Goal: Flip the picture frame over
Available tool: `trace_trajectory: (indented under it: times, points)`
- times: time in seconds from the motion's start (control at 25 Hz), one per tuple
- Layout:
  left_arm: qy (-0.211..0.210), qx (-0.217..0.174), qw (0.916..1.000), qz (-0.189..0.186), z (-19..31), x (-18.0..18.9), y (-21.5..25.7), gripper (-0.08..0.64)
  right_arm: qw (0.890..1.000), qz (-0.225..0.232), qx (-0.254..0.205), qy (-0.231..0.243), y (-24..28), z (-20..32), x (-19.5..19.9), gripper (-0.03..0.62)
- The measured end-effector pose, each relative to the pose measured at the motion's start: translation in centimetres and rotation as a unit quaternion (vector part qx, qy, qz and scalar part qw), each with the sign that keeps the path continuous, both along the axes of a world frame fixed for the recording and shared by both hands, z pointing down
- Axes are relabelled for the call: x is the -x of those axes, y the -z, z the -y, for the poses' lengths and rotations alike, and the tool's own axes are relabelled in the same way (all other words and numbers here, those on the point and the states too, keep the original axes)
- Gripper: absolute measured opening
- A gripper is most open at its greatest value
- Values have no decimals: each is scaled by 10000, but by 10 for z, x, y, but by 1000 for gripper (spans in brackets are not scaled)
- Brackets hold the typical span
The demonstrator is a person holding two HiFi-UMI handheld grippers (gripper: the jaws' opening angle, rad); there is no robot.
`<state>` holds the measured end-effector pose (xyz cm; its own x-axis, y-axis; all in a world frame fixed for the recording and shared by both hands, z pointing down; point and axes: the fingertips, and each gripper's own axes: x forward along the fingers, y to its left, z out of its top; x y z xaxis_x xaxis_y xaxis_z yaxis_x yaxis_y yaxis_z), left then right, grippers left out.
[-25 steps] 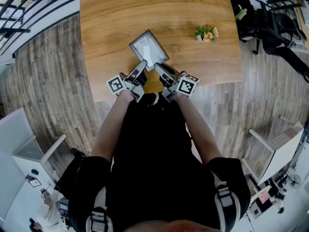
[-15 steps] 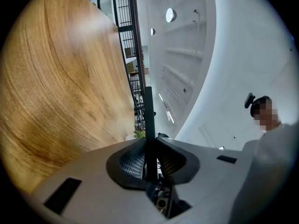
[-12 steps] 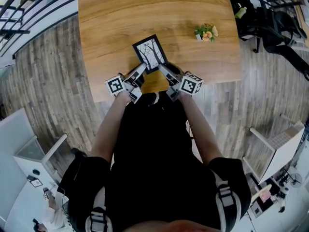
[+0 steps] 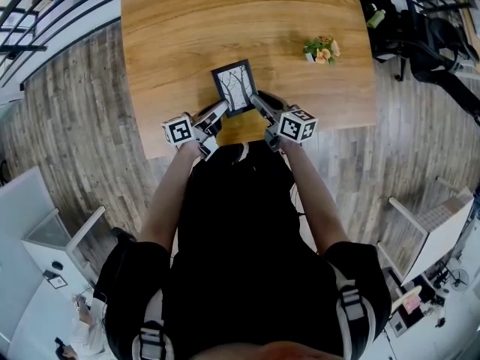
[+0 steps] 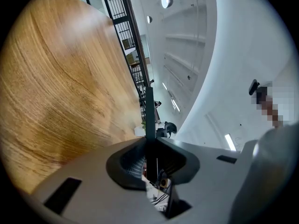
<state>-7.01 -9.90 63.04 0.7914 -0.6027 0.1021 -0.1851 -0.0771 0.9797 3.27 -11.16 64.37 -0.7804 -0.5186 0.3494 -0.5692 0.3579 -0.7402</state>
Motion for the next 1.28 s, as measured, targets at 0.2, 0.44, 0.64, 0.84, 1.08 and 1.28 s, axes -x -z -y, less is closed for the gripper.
trace_trajectory:
  times: [0.2,0.44,0.64,0.84,1.08,1.28]
  points:
    - [-280,-495,9958,721,11,-5,-4,81,9991,-417,118,-1,-17,2,-2,95]
    - [-173,-437,9913,1230,21,-11,-15,81,9968,-709,288,-250,-24,10,-8,94]
    - [-234,-270,9839,1751,31,-20,-33,81,9950,-802,521,-278,-48,11,-15,94]
    - [-193,-129,9752,2200,37,-20,-54,82,9925,-887,819,-213,-67,11,-17,93]
    - [-231,63,9673,2523,37,-17,-70,86,9901,-1065,906,-91,-78,13,-12,92]
    - [-340,185,9577,2852,38,-15,-81,89,9869,-1282,974,53,-89,12,-9,94]
